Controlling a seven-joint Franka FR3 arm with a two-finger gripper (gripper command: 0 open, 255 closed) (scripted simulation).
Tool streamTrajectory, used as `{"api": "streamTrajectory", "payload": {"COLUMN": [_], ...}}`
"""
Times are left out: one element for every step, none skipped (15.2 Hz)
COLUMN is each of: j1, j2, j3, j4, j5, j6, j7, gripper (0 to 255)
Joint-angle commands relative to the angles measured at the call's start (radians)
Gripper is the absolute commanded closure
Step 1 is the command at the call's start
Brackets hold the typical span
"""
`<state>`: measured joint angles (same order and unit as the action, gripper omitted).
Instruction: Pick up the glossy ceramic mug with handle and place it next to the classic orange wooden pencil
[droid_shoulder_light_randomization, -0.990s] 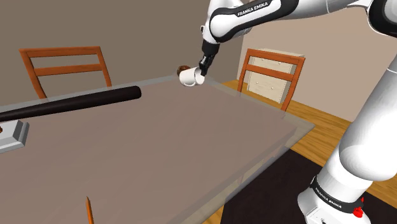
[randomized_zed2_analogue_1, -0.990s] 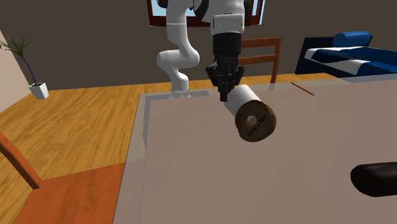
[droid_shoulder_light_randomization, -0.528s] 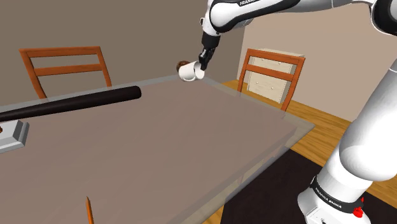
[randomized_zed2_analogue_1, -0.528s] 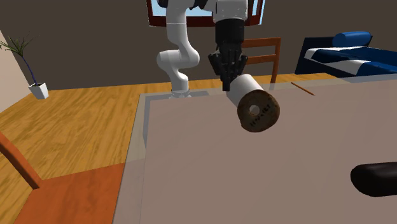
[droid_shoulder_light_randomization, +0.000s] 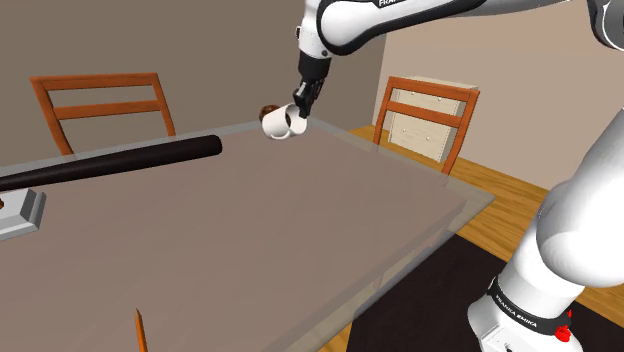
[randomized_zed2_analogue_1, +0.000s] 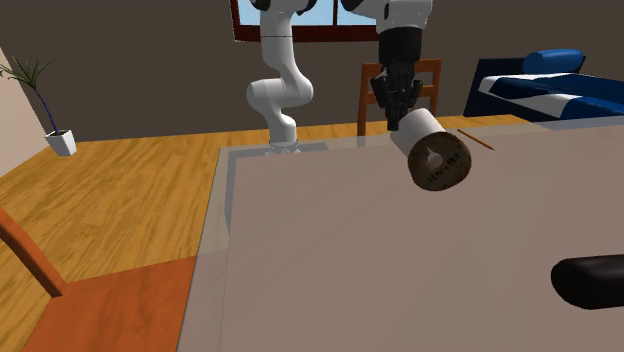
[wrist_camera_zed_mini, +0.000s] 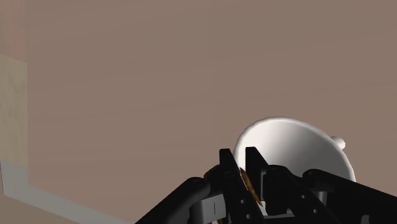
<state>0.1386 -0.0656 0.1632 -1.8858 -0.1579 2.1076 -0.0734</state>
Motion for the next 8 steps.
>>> {"api": "streamTrajectory", "payload": {"j1": [0.022, 0.032, 0.043, 0.053, 0.064, 0.074, 0.085, 0.096], "j2": [-0.005, -0.006, -0.006, -0.005, -0.003, 0.0, 0.004, 0.009], "j3": [0.026, 0.039, 0.052, 0.066, 0.079, 0.092, 0.106, 0.119], "j4": [0.0, 0.0, 0.002, 0.004, 0.008, 0.013, 0.02, 0.027], "j5": [-0.012, -0.018, -0.024, -0.03, -0.036, -0.043, -0.049, -0.056], "j6": [-0.012, -0.017, -0.023, -0.029, -0.035, -0.042, -0.049, -0.057], "j7": [0.053, 0.078, 0.104, 0.129, 0.155, 0.18, 0.206, 0.231], "gripper": [255, 255, 255, 255, 255, 255, 255, 255]}}
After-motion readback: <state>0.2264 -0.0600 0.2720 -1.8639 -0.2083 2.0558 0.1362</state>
